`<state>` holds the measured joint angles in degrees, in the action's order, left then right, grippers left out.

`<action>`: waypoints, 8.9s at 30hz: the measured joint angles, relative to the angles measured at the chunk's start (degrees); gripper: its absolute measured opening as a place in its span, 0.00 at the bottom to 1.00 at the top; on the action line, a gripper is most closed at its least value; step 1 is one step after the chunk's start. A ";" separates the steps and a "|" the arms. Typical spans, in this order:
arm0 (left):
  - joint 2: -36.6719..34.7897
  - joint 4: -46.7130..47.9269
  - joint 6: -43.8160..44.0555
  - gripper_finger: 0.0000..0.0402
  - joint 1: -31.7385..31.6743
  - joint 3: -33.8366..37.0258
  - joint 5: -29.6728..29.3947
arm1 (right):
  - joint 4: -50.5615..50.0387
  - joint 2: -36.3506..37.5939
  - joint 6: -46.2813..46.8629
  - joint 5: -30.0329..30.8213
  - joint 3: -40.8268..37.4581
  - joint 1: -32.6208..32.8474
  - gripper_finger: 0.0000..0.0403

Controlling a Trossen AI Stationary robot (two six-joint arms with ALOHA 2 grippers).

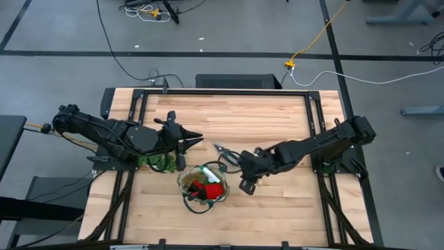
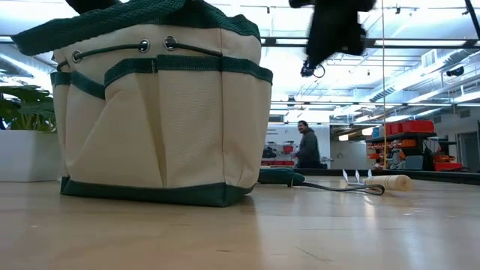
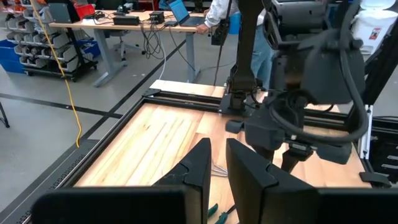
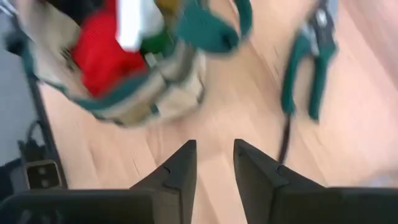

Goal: Pick & Place Garden tools in Gardening bag
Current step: Put the hand rake into the gardening bag

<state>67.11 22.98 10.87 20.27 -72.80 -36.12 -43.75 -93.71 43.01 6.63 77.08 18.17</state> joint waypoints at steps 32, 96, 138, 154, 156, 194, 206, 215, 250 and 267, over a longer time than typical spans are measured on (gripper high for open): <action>0.00 -0.02 0.52 0.14 0.00 -0.01 1.85 | -0.31 -0.07 31.17 -0.93 -17.61 1.90 0.38; 0.00 0.02 0.46 0.14 0.00 0.00 1.95 | 14.23 1.57 23.81 1.76 -31.14 -1.74 0.11; 0.00 -2.60 0.24 0.14 -1.20 0.00 1.88 | 73.33 10.83 -11.14 -0.81 -30.91 3.33 0.11; 0.00 -2.67 0.28 0.14 -1.20 0.00 1.90 | 75.95 -7.05 -21.18 -2.25 -16.68 3.64 0.11; 0.00 -2.69 0.28 0.14 -1.20 0.00 1.90 | 75.89 -8.55 -21.14 -2.12 -16.16 3.28 0.11; 0.00 -2.84 0.41 0.14 -1.18 0.02 1.90 | 81.78 -14.27 -22.54 0.88 -15.54 1.49 0.11; 0.00 -2.91 0.26 0.14 -1.20 0.02 1.89 | 72.21 -14.88 -27.05 2.73 -8.76 -0.41 0.11; -0.02 -2.95 -0.31 0.14 -1.20 0.02 1.88 | 72.44 -17.90 -26.68 2.81 -8.26 -1.24 0.13; -0.02 -2.70 -0.17 0.14 -1.20 0.02 1.91 | 72.86 -19.50 -26.08 3.27 -8.26 -0.01 0.23; -0.02 17.55 8.57 0.14 0.24 0.00 10.27 | 55.74 -9.26 -29.99 8.84 -8.37 3.88 0.12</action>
<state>67.09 40.53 19.45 20.52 -72.79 -25.85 11.99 -102.97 13.02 15.47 68.71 22.05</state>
